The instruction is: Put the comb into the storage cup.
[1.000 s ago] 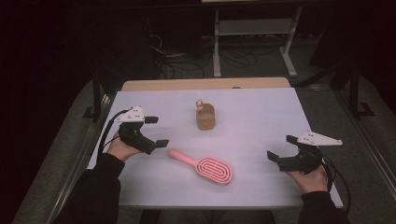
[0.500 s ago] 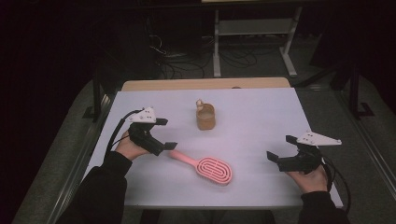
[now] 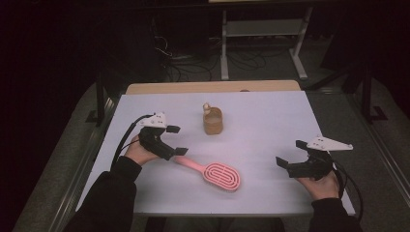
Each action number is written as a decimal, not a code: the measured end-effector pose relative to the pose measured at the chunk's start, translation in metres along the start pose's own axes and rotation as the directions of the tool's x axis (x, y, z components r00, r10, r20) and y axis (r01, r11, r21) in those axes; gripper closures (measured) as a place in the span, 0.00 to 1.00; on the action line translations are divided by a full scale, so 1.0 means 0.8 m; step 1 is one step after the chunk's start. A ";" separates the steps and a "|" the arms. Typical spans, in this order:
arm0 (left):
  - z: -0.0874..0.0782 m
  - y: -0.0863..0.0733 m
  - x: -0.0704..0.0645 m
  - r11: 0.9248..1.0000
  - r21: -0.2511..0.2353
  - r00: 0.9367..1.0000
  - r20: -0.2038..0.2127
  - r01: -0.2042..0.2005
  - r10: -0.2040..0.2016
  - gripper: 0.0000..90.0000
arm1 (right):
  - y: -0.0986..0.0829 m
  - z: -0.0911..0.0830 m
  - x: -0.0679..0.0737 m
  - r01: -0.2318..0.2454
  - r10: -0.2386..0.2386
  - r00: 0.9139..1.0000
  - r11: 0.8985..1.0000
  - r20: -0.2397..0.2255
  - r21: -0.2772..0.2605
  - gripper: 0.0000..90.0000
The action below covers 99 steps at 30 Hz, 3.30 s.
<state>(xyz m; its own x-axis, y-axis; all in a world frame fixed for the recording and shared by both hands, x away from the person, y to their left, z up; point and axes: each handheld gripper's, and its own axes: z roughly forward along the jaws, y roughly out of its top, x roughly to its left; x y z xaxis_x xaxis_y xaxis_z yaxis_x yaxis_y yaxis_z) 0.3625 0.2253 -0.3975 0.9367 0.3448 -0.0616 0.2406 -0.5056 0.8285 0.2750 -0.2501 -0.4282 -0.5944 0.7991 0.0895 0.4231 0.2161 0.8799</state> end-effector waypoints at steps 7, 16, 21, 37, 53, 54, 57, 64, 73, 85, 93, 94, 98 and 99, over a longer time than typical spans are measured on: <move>0.002 -0.002 0.004 1.000 0.007 1.000 0.002 0.003 -0.003 0.15 | 0.000 0.000 0.000 0.001 -0.001 1.000 1.000 -0.001 0.001 0.00; 0.012 -0.010 0.006 0.999 0.041 1.000 0.003 -0.017 0.017 0.31 | 0.000 0.001 0.000 0.000 0.000 1.000 1.000 -0.004 0.009 0.00; 0.021 -0.014 0.005 0.997 0.076 0.999 0.010 -0.031 0.031 0.40 | 0.000 0.001 0.000 0.004 -0.004 1.000 1.000 -0.004 0.010 0.00; 0.032 -0.020 0.009 0.991 0.128 0.997 -0.062 -0.035 0.043 0.93 | -0.001 0.001 0.000 0.002 -0.002 1.000 1.000 -0.006 0.012 0.00; 0.048 -0.031 0.011 0.965 0.251 0.995 -0.035 -0.080 0.092 1.00 | -0.001 0.002 0.000 -0.002 0.002 1.000 1.000 -0.014 0.017 0.00; 0.049 -0.032 0.011 0.964 0.254 0.996 -0.031 -0.078 0.089 1.00 | -0.001 0.002 0.000 -0.001 0.002 1.000 1.000 -0.014 0.017 0.00; 0.051 -0.033 0.010 0.960 0.267 0.996 -0.020 -0.082 0.091 1.00 | -0.001 0.002 0.000 -0.002 0.002 1.000 1.000 -0.015 0.018 0.00; 0.053 -0.034 0.007 0.956 0.279 0.995 -0.007 -0.091 0.097 1.00 | -0.001 0.002 0.000 0.001 -0.001 1.000 1.000 -0.012 0.015 0.00; 0.050 -0.047 0.003 0.950 0.294 0.994 0.007 -0.106 0.108 1.00 | -0.001 0.001 0.000 0.002 -0.002 1.000 1.000 -0.009 0.010 0.00; 0.043 -0.053 -0.006 0.948 0.295 0.992 0.023 -0.122 0.121 1.00 | -0.002 0.002 0.000 0.002 -0.002 1.000 1.000 -0.010 0.017 0.00; 0.039 -0.056 -0.011 0.949 0.292 0.993 0.030 -0.121 0.117 1.00 | -0.002 0.002 0.000 0.001 -0.001 1.000 1.000 -0.009 0.018 0.00; 0.039 -0.056 -0.011 0.948 0.294 0.993 0.034 -0.120 0.115 1.00 | -0.002 0.002 0.000 0.001 0.000 1.000 1.000 -0.010 0.017 0.00; 0.038 -0.057 -0.013 0.945 0.304 0.992 0.051 -0.123 0.113 1.00 | -0.002 0.002 -0.001 0.001 -0.001 1.000 1.000 -0.010 0.017 0.00; 0.037 -0.057 -0.014 0.944 0.307 0.992 0.053 -0.125 0.114 1.00 | -0.002 0.002 -0.001 0.001 -0.001 1.000 1.000 -0.010 0.018 0.00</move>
<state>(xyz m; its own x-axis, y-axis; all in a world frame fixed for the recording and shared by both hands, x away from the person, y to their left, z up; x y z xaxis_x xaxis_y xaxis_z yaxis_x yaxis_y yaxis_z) 0.3485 0.2208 -0.4510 0.9701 0.2429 0.0041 0.1883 -0.7627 0.6187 0.2755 -0.2500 -0.4306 -0.6011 0.7937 0.0935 0.4347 0.2266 0.8716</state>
